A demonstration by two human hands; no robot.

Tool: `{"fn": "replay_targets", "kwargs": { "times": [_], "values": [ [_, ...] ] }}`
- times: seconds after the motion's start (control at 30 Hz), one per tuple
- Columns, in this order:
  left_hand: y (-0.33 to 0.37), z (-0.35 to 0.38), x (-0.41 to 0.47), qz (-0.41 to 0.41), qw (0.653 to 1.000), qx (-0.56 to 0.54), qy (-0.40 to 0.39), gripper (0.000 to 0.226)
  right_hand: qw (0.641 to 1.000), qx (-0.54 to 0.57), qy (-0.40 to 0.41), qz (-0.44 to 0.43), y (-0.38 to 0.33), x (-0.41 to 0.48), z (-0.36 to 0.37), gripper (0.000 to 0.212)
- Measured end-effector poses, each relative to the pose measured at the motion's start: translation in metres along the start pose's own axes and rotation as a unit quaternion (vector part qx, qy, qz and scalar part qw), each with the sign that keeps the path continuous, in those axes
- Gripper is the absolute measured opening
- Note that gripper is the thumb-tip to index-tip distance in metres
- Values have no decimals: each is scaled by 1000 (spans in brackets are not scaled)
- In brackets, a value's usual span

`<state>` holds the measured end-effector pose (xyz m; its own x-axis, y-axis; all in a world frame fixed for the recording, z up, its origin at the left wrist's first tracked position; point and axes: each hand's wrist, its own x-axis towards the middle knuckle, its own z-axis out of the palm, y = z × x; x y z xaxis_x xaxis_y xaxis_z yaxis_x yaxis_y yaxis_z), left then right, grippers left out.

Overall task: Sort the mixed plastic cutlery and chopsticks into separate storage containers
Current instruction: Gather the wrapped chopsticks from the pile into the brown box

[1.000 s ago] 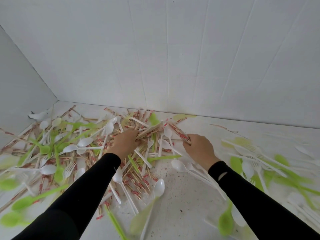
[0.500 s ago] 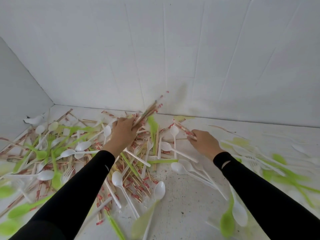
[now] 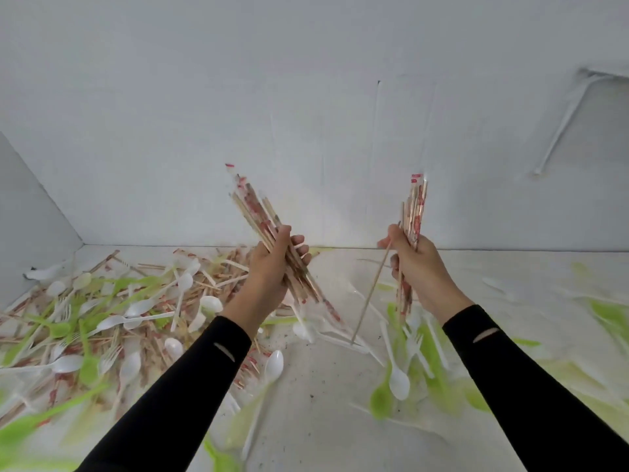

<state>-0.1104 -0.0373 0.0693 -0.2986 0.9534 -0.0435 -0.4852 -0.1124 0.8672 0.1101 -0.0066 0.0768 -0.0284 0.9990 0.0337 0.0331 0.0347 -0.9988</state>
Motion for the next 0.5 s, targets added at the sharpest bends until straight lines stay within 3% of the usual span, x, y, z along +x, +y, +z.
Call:
{"fn": "replay_targets", "kwargs": {
  "times": [0.13, 0.27, 0.5],
  "values": [
    [-30, 62, -23, -39, 982, -178, 49, 11, 997, 8, 77, -10, 10, -45, -34, 33],
    [-54, 126, -57, -30, 975, -205, 79, 10, 992, 37, 120, 4, 20, -85, -74, 33],
    [-124, 244, -162, -97, 986, -92, -103, 17, 973, 42, 227, -30, 6, -121, -154, 31]
  ]
}}
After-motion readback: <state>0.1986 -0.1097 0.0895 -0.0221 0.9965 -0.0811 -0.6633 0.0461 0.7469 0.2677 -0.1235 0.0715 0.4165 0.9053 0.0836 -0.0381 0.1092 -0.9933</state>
